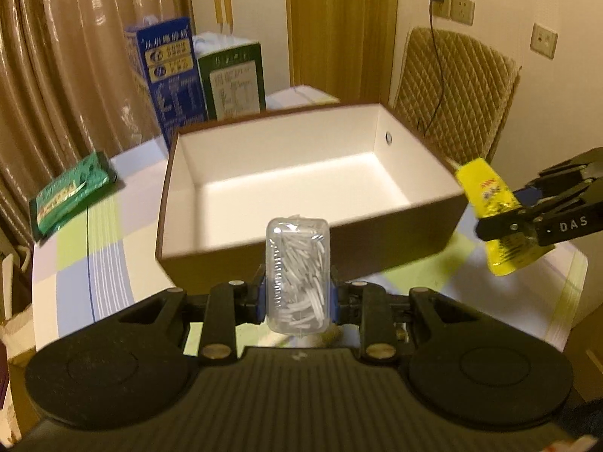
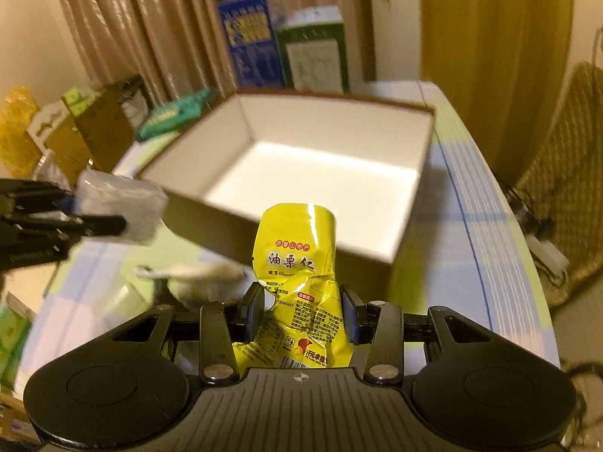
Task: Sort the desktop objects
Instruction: 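Carry the yellow packet and clear swab box into the cardboard box with both tools, then open both tools to release the packet and swab box inside the box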
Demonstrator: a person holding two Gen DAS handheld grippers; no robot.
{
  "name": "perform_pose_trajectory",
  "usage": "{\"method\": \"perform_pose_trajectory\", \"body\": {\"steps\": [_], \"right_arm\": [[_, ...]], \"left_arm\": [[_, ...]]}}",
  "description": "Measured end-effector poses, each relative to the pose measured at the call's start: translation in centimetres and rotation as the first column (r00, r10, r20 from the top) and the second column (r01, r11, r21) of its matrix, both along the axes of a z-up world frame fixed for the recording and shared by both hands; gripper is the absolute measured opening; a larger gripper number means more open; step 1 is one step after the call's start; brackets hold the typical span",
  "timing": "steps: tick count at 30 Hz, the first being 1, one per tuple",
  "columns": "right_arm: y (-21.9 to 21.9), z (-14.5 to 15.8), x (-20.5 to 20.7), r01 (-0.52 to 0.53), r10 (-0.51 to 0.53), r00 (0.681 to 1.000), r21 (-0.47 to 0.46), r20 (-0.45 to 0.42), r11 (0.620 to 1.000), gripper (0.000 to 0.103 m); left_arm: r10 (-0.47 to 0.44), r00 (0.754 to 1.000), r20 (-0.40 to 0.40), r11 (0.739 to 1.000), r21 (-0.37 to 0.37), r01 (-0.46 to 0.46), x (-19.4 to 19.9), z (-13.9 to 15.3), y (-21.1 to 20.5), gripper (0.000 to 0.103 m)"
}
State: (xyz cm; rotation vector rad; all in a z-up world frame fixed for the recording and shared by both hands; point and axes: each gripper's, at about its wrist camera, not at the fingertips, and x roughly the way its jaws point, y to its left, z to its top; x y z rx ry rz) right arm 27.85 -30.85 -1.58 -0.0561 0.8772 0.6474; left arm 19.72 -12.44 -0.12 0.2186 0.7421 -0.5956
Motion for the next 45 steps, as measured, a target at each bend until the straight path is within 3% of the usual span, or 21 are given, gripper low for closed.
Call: {"method": "perform_pose_trajectory", "body": {"steps": [7, 14, 22, 31, 45], "right_arm": [[2.7, 2.1, 4.4, -0.033, 0.032, 0.997, 0.011, 0.071, 0.999, 0.039], [4.6, 1.9, 9.4, -0.029, 0.031, 0.996, -0.019, 0.082, 0.999, 0.039], [6.0, -1.6, 13.9, -0.030, 0.029, 1.000, -0.101, -0.007, 0.994, 0.040], [7.5, -6.2, 16.9, -0.034, 0.013, 0.993, -0.178, -0.116, 0.983, 0.040], [7.6, -8.5, 18.4, -0.093, 0.055, 0.984, -0.228, -0.171, 0.969, 0.040]], "left_arm": [[0.012, 0.999, 0.033, 0.999, -0.034, -0.011, 3.1, 1.1, -1.7, 0.025], [0.021, 0.999, 0.029, 0.998, -0.063, -0.019, 7.1, 1.2, -3.7, 0.025], [0.022, 0.998, -0.062, 1.000, -0.017, -0.023, 11.2, -2.0, -6.1, 0.025], [0.073, 0.980, -0.186, 0.997, 0.004, -0.073, 14.6, -6.6, -7.7, 0.025], [0.076, 0.967, -0.242, 0.996, 0.061, -0.063, 15.6, -8.2, -10.3, 0.026]]}}
